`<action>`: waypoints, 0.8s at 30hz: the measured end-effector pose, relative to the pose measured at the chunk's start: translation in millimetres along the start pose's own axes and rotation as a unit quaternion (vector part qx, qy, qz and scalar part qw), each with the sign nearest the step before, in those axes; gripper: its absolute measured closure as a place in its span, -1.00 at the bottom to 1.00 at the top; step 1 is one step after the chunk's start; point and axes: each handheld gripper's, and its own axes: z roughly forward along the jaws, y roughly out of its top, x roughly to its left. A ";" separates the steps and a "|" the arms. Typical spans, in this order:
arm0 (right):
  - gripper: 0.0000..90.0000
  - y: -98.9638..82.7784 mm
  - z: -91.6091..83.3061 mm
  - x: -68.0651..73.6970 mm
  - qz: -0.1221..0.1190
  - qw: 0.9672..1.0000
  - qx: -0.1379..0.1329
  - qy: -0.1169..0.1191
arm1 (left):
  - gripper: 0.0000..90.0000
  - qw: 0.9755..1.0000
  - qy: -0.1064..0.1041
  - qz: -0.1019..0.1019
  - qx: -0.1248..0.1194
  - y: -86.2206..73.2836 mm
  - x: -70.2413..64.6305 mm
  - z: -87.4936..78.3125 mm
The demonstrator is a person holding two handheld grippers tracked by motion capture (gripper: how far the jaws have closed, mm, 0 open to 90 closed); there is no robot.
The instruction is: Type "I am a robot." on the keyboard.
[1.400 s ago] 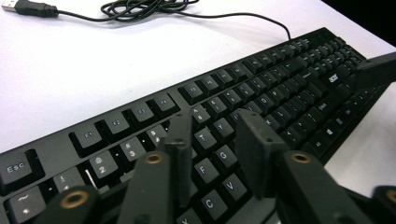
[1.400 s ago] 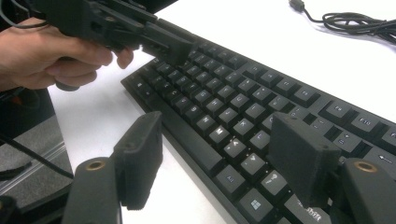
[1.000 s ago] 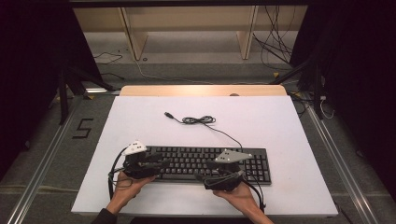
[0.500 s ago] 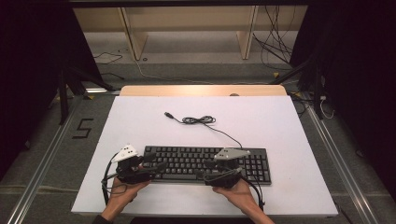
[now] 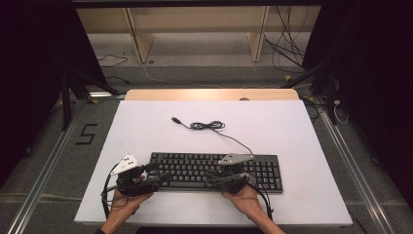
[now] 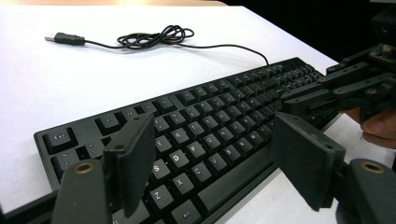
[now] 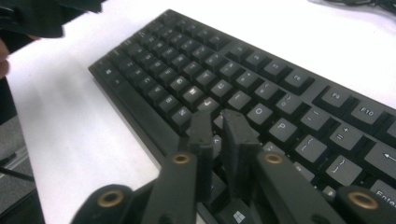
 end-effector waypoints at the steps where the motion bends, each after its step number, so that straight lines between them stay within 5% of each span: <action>1: 0.90 -0.1 0.7 -0.4 0.000 1.000 0.003 -0.002 | -0.32 1.000 0.000 0.001 0.000 -0.3 -0.2 -0.5; 24: 1.00 -5.6 8.8 -6.3 -0.007 0.999 0.038 -0.028 | -0.40 1.000 -0.002 0.015 -0.001 -8.1 -3.1 -6.6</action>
